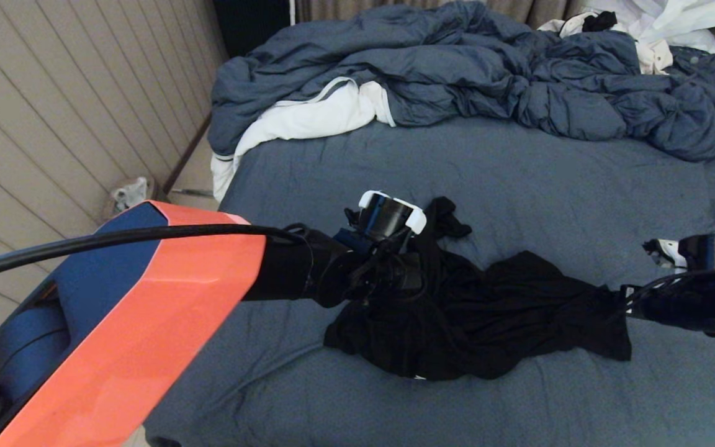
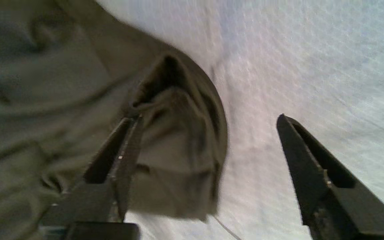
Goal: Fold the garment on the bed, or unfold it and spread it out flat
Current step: Unford the black T-shirt
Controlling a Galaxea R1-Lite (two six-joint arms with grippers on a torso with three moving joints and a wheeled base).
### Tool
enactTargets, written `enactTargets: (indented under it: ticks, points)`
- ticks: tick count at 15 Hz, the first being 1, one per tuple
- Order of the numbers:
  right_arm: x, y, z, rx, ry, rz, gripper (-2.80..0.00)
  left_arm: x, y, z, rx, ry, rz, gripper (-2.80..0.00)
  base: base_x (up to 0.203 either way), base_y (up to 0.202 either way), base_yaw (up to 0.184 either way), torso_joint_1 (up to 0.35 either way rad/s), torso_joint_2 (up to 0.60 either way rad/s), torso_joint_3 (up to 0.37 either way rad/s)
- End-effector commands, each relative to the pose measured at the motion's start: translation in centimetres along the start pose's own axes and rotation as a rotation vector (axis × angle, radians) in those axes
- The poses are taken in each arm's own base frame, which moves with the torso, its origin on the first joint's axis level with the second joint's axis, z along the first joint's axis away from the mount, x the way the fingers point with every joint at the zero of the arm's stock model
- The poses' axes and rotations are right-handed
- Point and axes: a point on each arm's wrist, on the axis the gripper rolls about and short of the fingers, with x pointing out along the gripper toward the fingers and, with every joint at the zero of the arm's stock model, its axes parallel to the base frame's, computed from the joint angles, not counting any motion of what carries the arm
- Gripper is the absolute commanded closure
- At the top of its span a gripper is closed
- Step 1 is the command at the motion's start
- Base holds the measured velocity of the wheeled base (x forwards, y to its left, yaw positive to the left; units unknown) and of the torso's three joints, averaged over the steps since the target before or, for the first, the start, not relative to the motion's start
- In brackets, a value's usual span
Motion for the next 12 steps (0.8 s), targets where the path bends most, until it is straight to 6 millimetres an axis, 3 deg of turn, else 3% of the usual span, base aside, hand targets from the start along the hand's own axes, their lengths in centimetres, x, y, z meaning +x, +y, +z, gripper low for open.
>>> enactTargets:
  ticks: [1,4,8,12]
  points:
    - [0.1,0.4,0.0,0.022,-0.003,0.013,-2.80,-0.1,0.0,0.1,-0.004,-0.001,0.001,0.00,0.000,0.000,0.000,0.000,0.00,0.000]
    - [0.2,1.9,0.1,0.080,-0.005,0.055,-2.80,-0.1,0.0,0.2,-0.007,-0.005,-0.001,0.00,0.000,0.000,0.000,0.000,0.00,0.000]
    - [-0.1,2.2,0.7,0.141,-0.025,0.063,-2.80,-0.1,0.0,0.2,-0.007,-0.005,-0.001,0.00,0.000,0.000,0.000,0.000,0.00,0.000]
    - [1.5,3.6,0.0,0.119,-0.011,0.086,-2.80,0.1,0.0,0.0,-0.005,0.000,0.002,0.00,0.000,0.000,0.000,0.000,0.00,0.000]
